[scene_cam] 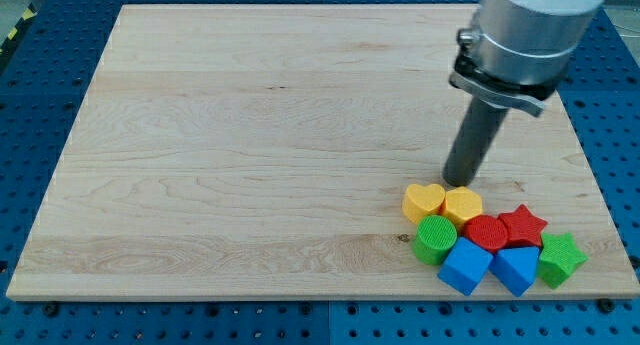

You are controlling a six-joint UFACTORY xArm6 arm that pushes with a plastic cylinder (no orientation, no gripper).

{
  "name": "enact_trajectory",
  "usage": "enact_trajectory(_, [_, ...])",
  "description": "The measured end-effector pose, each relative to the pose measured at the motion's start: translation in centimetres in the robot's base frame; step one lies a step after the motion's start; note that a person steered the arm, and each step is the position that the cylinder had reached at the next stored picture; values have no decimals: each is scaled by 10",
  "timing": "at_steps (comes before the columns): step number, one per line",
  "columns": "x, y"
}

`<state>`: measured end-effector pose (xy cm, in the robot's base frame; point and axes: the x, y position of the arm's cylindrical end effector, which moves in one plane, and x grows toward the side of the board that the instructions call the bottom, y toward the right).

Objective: Move the yellow heart into the green circle

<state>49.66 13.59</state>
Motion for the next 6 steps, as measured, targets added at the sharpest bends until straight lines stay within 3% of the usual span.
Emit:
enact_trajectory(2, [-2, -37])
enact_trajectory(6, [22, -37])
